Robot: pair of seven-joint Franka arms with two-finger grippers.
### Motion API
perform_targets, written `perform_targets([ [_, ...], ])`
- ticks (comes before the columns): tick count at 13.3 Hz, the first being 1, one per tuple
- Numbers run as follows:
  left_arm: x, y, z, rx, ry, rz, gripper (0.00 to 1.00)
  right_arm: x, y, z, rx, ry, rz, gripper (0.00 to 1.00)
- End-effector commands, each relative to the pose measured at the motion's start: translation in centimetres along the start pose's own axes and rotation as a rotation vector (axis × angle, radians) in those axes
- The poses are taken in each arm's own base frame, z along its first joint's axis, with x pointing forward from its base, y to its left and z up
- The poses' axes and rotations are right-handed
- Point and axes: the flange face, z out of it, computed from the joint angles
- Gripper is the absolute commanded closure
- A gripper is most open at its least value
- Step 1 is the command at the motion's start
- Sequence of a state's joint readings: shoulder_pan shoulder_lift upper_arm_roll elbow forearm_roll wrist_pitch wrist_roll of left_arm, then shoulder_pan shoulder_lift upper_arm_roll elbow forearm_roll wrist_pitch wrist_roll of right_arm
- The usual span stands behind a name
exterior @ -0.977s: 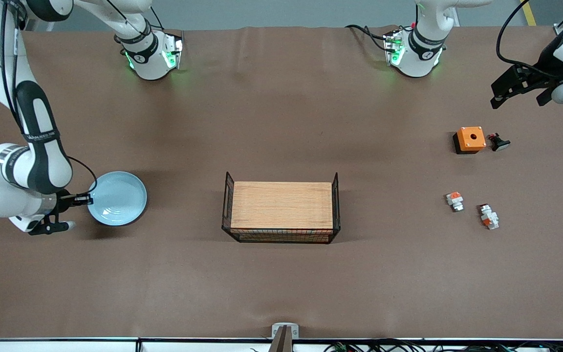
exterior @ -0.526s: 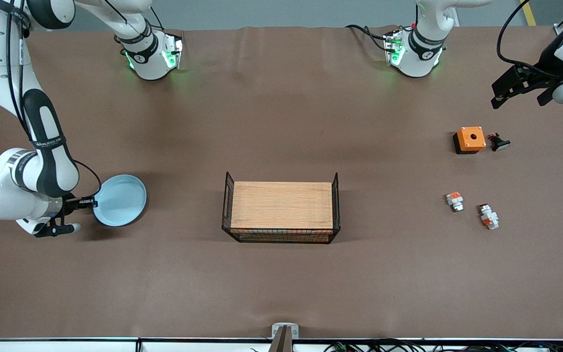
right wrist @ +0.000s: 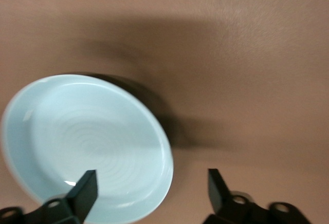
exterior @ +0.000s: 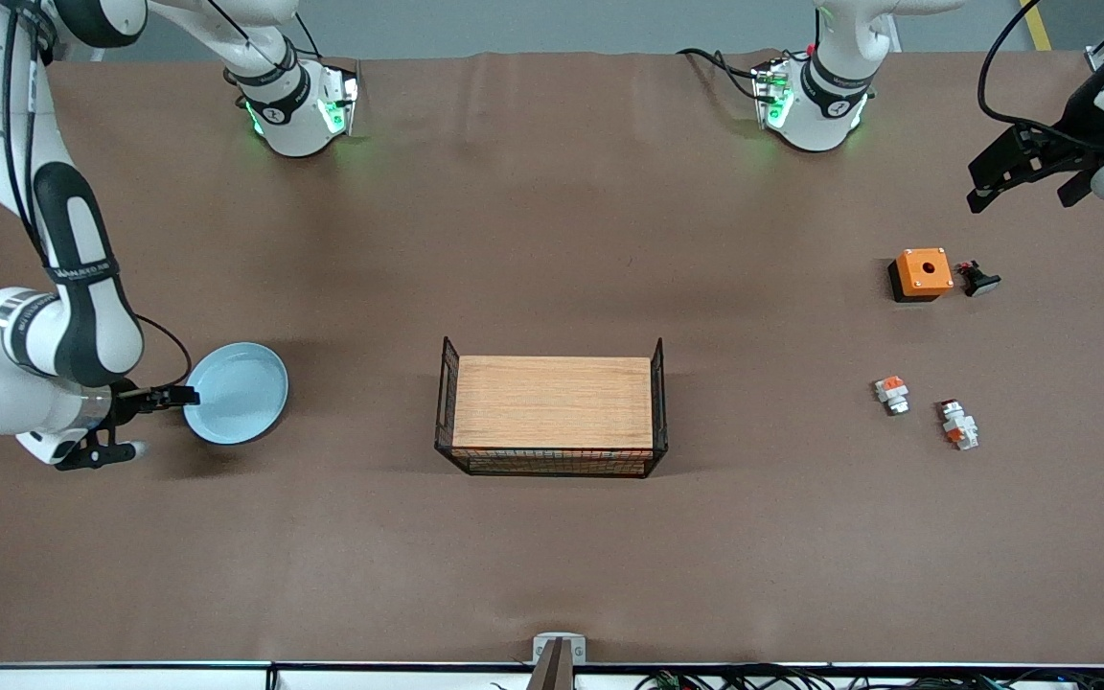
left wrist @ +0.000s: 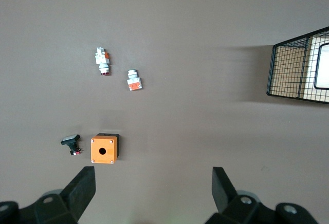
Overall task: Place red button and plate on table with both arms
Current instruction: 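Open the right gripper and raise it away from the plate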
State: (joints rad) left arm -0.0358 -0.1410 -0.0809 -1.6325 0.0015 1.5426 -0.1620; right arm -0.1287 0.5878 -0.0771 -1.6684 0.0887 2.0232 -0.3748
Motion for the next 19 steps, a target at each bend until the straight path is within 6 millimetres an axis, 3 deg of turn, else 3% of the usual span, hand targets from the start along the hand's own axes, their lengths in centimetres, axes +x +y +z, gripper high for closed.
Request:
perform_targets([
  [1, 0.0, -0.2, -0.5, -0.009, 0.01, -0.002, 0.0, -1.6, -3.4, -6.4, -0.014, 0.022, 0.073, 0.02],
  [5, 0.1, -0.3, -0.7, -0.01, 0.013, -0.002, 0.0, -3.1, -9.8, -14.0, -0.041, 0.085, 0.151, 0.02],
  [7, 0.1, -0.3, -0.5, -0.009, 0.01, -0.002, 0.0, -4.4, -12.0, -17.5, -0.046, 0.126, 0.138, 0.02],
  [10, 0.2, -0.2, -0.4, -0.009, 0.009, -0.001, 0.0, -7.4, -13.3, -22.7, -0.045, 0.172, 0.125, 0.02],
  [13, 0.1, -0.2, -0.4, -0.007, 0.006, -0.001, 0.0, -10.4, -14.0, -26.6, -0.042, 0.197, 0.12, 0.01],
  [19, 0.1, -0.2, -0.4, -0.007, 0.004, -0.001, 0.0, -13.0, -14.5, -32.6, -0.043, 0.219, 0.123, 0.01],
])
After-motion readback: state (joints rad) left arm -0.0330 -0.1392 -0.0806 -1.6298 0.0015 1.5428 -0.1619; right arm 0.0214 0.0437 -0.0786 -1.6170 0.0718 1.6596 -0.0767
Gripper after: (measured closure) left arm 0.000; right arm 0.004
